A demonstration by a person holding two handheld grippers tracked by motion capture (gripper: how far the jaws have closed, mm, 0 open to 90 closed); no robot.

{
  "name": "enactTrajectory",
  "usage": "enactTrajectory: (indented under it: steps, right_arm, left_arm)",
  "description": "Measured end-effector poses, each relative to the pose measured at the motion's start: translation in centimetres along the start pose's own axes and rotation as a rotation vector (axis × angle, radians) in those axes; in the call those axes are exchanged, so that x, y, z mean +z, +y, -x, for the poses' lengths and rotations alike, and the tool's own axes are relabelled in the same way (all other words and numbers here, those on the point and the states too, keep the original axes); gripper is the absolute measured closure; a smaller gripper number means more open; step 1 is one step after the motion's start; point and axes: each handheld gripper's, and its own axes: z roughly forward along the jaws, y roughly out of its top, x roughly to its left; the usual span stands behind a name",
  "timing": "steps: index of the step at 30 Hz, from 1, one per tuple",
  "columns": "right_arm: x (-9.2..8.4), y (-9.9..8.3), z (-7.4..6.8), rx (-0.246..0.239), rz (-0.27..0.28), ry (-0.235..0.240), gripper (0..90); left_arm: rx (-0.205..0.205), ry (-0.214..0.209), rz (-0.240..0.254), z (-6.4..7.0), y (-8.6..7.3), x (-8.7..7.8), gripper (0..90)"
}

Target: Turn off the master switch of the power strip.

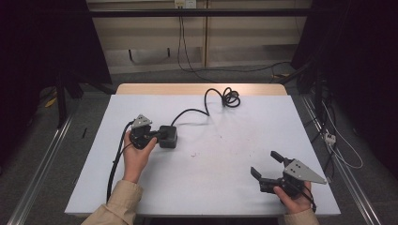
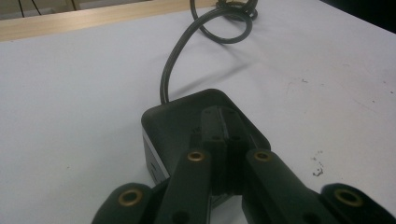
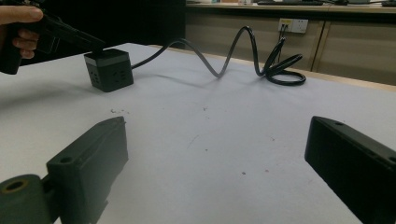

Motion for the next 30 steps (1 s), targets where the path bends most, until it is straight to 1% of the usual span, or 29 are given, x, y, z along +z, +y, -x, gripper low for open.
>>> enactTrajectory:
  steps: [4, 8, 13, 15, 17, 18, 19, 20, 22, 24, 25, 28, 29, 30]
  right_arm:
    - [-0.03, 0.02, 0.00, 0.004, 0.003, -0.001, 5.4]
    - [-0.04, 0.03, 0.02, 0.002, 0.001, 0.000, 5.5]
    - [-0.04, 0.04, 0.00, 0.002, 0.002, 0.002, 5.6]
    - [-0.05, 0.04, 0.03, 0.003, 0.003, 0.002, 5.7]
    - [-0.05, 0.03, 0.05, 0.002, 0.002, 0.001, 5.7]
    - [-0.05, 0.03, 0.05, 0.003, 0.002, 0.001, 5.7]
    - [-0.05, 0.04, 0.05, 0.003, 0.002, 0.001, 5.7]
    - [-0.05, 0.04, 0.05, 0.001, 0.003, -0.002, 5.7]
    - [-0.05, 0.05, 0.05, 0.003, 0.004, -0.003, 5.7]
    - [-0.06, 0.04, 0.09, 0.001, 0.005, -0.003, 5.7]
    - [-0.06, 0.04, 0.11, 0.001, 0.003, -0.002, 5.7]
    - [-0.07, 0.04, 0.13, 0.001, 0.005, -0.003, 5.7]
    - [-0.08, 0.05, 0.13, 0.000, 0.005, -0.005, 5.7]
    - [-0.09, 0.05, 0.13, 0.001, 0.007, -0.005, 5.7]
  left_arm:
    - [-0.006, 0.001, 0.003, 0.00, -0.04, -0.01, 90.0]
    - [0.007, 0.013, -0.007, 0.14, 0.04, -0.04, 90.0]
    - [-0.012, 0.006, 0.004, 0.09, -0.02, 0.00, 90.0]
    - [-0.006, 0.009, -0.004, 0.07, 0.01, -0.04, 90.0]
    - [-0.016, 0.003, -0.003, 0.01, 0.01, -0.04, 90.0]
    - [-0.028, 0.001, 0.003, 0.01, 0.00, -0.01, 90.0]
    - [-0.030, -0.004, -0.003, -0.12, 0.01, -0.05, 90.0]
    - [-0.045, -0.009, 0.006, -0.14, 0.00, -0.01, 90.0]
    - [-0.038, -0.010, -0.001, -0.23, 0.01, -0.05, 90.0]
    - [-0.050, -0.010, 0.017, -0.19, 0.14, -0.22, 90.0]
    - [-0.037, -0.004, 0.007, -0.20, 0.22, -0.30, 90.0]
    - [-0.052, -0.009, 0.021, -0.25, 0.11, -0.25, 90.0]
    - [-0.050, -0.008, 0.021, -0.25, 0.13, -0.26, 90.0]
    - [-0.038, -0.005, 0.013, -0.17, 0.17, -0.30, 90.0]
